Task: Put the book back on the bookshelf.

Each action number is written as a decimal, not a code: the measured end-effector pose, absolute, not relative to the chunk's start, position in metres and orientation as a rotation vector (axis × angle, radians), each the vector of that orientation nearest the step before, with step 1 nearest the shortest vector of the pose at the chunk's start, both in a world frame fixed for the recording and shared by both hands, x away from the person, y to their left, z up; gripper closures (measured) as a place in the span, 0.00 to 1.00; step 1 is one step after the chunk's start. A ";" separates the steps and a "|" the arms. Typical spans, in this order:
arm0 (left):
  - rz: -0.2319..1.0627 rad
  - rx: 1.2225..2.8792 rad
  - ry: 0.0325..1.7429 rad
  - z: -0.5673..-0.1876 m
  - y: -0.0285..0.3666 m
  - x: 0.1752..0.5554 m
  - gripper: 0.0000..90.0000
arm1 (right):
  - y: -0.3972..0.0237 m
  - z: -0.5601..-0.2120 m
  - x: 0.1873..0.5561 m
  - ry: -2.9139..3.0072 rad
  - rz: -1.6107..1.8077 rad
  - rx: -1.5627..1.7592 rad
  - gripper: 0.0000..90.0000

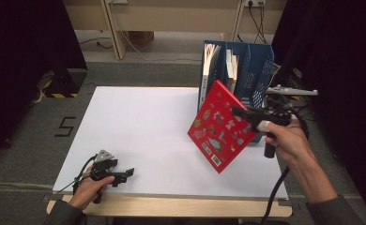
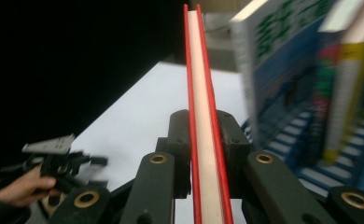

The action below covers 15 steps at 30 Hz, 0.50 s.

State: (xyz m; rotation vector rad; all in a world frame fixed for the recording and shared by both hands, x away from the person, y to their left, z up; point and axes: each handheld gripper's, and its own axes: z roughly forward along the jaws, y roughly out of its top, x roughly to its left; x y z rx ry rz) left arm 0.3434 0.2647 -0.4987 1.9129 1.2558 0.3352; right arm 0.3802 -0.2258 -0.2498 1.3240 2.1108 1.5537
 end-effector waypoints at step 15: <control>0.315 1.898 1.265 -0.499 0.265 0.345 0.12 | -0.315 -0.225 0.383 1.795 1.495 1.472 0.87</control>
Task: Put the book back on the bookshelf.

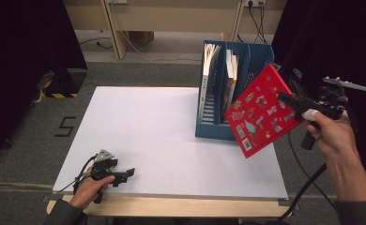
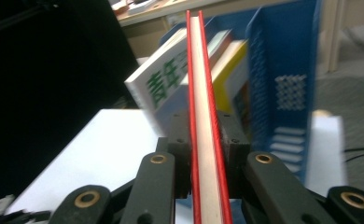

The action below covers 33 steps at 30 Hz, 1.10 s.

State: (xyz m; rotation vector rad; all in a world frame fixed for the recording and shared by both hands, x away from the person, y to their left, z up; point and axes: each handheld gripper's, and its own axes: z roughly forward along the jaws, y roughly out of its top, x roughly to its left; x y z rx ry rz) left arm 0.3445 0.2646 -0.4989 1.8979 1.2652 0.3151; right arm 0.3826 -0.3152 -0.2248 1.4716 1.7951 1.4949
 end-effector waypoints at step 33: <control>0.524 1.983 1.285 -0.503 0.272 0.354 0.14 | -0.355 -0.179 0.450 1.537 1.377 1.541 0.87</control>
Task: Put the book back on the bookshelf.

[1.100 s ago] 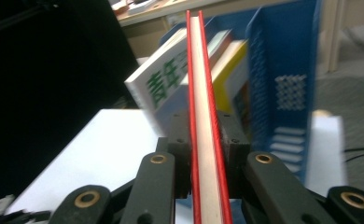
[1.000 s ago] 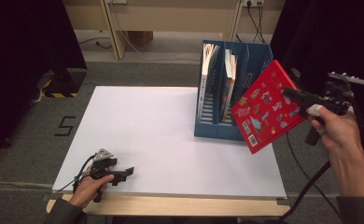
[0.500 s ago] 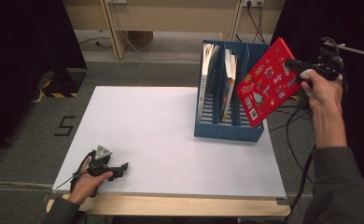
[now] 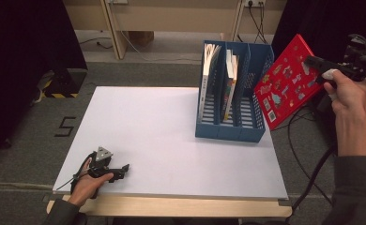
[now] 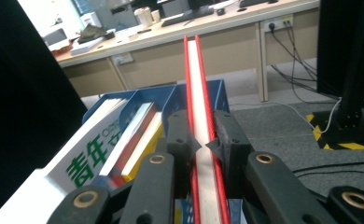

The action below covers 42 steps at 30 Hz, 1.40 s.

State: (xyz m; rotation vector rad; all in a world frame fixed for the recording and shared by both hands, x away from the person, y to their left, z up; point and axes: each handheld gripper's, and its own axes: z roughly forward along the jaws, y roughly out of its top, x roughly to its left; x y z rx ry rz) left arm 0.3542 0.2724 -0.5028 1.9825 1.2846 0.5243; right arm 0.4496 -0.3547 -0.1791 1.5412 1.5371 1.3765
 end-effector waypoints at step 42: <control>0.501 1.967 1.268 -0.503 0.278 0.347 0.15 | -0.316 -0.218 0.554 1.445 1.256 1.700 0.94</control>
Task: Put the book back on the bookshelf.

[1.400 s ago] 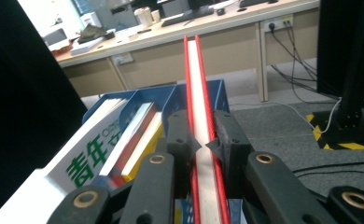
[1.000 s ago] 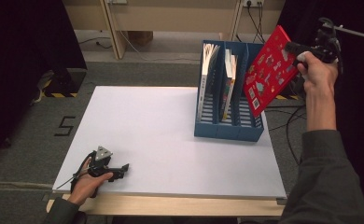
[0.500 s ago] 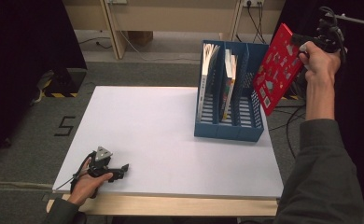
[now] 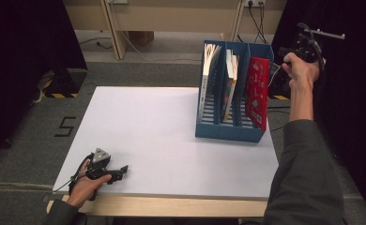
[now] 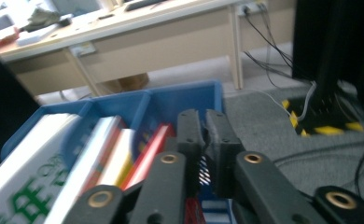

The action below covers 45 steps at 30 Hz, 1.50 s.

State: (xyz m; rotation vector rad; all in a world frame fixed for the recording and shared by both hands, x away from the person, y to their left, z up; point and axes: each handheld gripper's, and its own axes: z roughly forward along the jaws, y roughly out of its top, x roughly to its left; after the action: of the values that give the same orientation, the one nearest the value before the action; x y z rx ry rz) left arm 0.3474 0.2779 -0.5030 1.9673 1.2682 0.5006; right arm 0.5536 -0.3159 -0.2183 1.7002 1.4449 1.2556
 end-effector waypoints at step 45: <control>0.524 1.986 1.264 -0.504 0.275 0.348 0.14 | -0.336 -0.361 0.454 1.966 1.096 1.602 0.91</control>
State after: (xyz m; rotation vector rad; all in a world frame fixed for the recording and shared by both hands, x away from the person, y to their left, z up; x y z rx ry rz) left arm 0.3480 0.2753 -0.5035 1.9863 1.2644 0.5235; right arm 0.4539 -0.3359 -0.3608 1.6015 1.9663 1.0962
